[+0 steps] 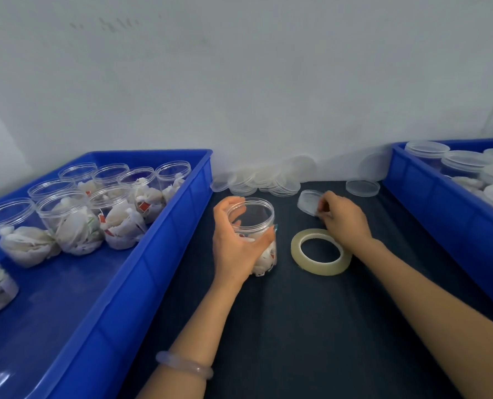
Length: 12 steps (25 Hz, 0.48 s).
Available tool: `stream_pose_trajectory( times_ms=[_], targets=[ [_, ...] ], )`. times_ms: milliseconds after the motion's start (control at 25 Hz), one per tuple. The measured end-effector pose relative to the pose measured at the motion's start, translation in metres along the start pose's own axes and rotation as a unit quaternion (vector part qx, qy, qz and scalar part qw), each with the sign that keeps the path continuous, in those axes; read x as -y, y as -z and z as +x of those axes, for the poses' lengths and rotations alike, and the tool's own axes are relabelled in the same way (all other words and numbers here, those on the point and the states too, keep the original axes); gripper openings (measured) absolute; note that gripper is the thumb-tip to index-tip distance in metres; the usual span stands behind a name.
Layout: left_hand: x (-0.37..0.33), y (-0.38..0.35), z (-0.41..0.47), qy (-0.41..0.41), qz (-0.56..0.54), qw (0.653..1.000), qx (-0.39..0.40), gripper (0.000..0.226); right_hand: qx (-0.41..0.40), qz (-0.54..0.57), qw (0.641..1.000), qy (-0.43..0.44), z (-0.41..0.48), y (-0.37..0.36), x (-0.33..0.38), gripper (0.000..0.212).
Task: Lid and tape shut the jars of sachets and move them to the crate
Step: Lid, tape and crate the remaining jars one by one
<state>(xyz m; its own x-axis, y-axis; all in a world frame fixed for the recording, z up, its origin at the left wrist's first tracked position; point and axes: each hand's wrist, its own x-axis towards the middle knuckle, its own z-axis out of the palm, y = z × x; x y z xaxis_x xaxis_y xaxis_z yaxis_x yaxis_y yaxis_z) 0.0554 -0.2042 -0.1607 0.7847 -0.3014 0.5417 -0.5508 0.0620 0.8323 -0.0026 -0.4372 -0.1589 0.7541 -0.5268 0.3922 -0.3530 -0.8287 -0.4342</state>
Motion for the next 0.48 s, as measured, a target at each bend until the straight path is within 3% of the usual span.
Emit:
stream_pose_trajectory(
  times_ms=[80,200,320,480],
  targets=[
    [-0.006,-0.005,-0.006,0.004,-0.021,0.999,0.038,0.079,-0.031,0.063,0.997,0.027,-0.016,0.001,0.013,0.02],
    [-0.009,-0.009,-0.01,0.008,-0.035,0.997,0.063,0.08,-0.017,-0.07,0.99,0.123,-0.035,0.0,0.024,0.044],
    [-0.009,-0.008,-0.012,0.012,-0.043,0.997,0.065,0.078,-0.004,-0.122,0.982,0.147,-0.043,-0.001,0.02,0.037],
    [-0.01,-0.007,-0.012,0.021,-0.048,0.996,0.069,0.076,-0.014,0.033,0.998,0.057,-0.043,-0.004,0.014,0.022]
  ],
)
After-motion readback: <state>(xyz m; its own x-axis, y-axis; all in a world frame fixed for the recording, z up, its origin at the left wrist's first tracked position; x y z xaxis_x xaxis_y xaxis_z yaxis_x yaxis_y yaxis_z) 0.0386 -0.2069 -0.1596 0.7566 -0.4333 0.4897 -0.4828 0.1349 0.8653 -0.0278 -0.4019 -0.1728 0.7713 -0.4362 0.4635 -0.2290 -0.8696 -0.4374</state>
